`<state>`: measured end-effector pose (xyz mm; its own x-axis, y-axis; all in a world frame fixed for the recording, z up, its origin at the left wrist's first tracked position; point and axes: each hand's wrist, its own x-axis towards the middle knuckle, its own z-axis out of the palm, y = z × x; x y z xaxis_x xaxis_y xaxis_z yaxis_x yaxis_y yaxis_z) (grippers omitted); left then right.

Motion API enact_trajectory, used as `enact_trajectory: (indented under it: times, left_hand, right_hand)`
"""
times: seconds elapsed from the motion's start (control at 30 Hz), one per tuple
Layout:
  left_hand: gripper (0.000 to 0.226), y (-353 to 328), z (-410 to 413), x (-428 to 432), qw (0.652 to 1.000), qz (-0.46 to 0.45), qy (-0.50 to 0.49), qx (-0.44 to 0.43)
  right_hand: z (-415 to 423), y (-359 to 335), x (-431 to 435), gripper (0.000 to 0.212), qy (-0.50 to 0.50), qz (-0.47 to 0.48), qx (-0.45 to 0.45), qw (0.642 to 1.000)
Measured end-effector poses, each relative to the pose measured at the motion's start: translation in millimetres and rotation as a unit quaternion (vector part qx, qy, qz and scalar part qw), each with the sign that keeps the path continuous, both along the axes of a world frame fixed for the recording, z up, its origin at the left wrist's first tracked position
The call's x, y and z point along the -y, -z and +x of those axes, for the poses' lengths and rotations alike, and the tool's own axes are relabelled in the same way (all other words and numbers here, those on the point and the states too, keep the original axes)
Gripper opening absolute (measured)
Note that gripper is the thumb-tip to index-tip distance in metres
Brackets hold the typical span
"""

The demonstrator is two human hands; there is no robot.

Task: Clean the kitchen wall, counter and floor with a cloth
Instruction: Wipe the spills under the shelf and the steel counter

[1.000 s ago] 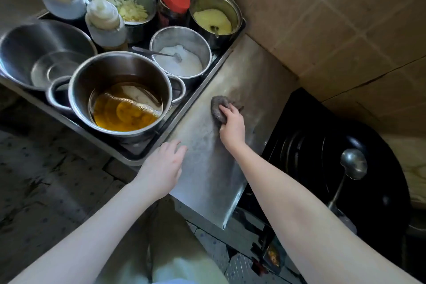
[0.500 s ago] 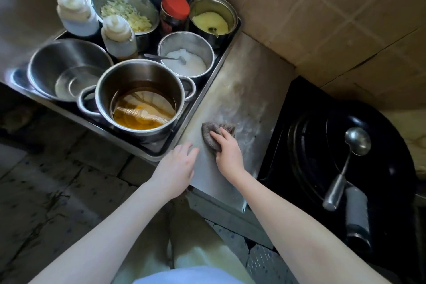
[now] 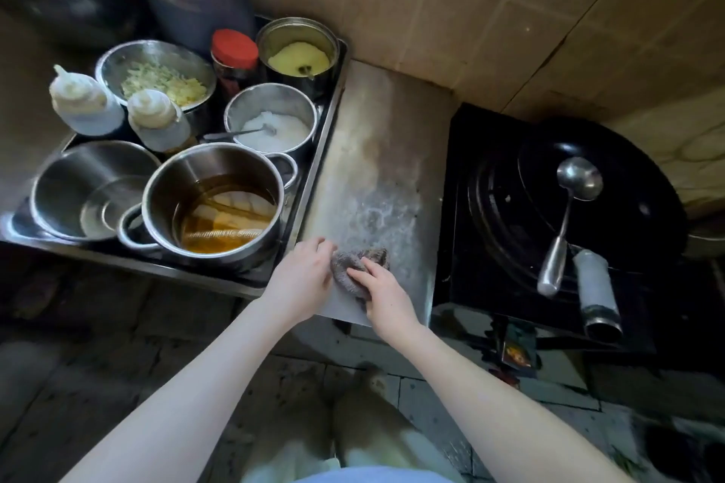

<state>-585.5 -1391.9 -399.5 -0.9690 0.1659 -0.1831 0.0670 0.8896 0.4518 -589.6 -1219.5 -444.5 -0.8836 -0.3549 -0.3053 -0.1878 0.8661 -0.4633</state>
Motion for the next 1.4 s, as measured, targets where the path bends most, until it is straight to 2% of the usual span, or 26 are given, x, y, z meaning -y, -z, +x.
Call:
enact_trajectory:
  times: [0.27,0.47,0.63,0.9,1.07,1.27,1.4]
  left_hand:
    - [0.044,-3.2,-14.2,-19.2,0.999,-0.021,0.041,0.024]
    - [0.045,-3.5,-19.1,-33.9,0.998,-0.029,0.039,0.033]
    - [0.044,-10.3,-13.2,-25.4,0.999,-0.028,0.002,0.017]
    - [0.043,-30.1,8.1,-0.2,0.996,-0.013,-0.051,-0.072]
    - [0.044,-30.7,17.6,4.7,0.995,-0.003,-0.064,-0.075]
    - [0.041,-26.8,22.4,4.1,0.994,0.01,-0.064,-0.084]
    - [0.043,-24.8,20.8,0.7,0.995,0.01,-0.047,-0.085]
  right_hand:
    - [7.3,-7.3,-26.6,0.063,-0.036,0.025,-0.051,0.998]
    - [-0.6,-5.2,-61.0,0.068,0.083,0.038,-0.03,0.995]
    - [2.3,2.9,-40.1,0.062,0.103,0.039,-0.03,0.993]
    - [-12.9,7.8,3.4,0.062,0.023,0.03,-0.033,0.999]
    - [-33.0,4.6,15.4,0.058,-0.059,0.032,-0.035,0.997]
    - [-86.8,-1.7,0.8,0.057,0.022,0.053,-0.056,0.997]
    - [-97.5,-6.5,1.1,0.057,-0.004,0.068,-0.049,0.996]
